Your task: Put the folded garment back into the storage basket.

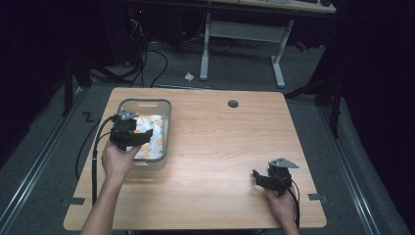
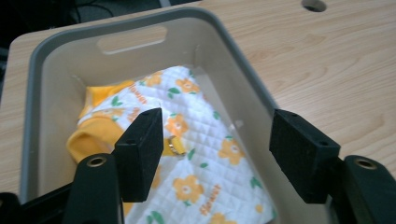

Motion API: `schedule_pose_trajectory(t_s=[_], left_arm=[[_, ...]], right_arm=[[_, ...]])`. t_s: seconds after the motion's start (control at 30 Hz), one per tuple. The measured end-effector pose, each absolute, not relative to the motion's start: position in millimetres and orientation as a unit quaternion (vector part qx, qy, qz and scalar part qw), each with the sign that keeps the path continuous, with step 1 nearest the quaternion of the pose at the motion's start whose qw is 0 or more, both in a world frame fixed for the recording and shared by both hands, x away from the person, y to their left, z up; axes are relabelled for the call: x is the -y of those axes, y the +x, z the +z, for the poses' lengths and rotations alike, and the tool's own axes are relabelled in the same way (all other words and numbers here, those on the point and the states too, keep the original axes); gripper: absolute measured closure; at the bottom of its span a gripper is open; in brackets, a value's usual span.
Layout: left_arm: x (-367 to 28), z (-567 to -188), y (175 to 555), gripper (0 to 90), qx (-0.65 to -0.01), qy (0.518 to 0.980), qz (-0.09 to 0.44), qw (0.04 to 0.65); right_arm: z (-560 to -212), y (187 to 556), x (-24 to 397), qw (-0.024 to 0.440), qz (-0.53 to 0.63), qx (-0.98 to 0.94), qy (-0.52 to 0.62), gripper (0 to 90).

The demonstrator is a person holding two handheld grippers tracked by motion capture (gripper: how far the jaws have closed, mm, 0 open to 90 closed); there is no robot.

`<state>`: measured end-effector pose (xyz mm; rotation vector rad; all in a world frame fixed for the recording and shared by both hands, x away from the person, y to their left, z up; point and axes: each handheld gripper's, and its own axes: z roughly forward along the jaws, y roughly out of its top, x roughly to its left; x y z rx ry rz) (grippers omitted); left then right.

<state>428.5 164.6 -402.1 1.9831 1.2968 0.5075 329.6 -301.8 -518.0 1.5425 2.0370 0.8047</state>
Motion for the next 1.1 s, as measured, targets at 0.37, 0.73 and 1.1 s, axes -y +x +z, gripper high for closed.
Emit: schedule_pose_trajectory(t_s=[0.37, 0.73, 1.1], left_arm=[[-153, -395, 417, 34.9, -0.487, 0.768, 0.190, 0.369], [-143, -393, 405, 34.8, -0.472, 0.773, 0.182, 0.383], [-134, -396, 399, 34.8, -0.459, 0.781, 0.175, 0.385]], right_arm=[[-518, 330, 302, 0.229, 0.292, -0.740, 0.561, 27.6], [-518, 330, 302, 0.229, 0.292, -0.740, 0.560, 27.6], [-518, 330, 302, 0.229, 0.292, -0.740, 0.561, 27.6]])
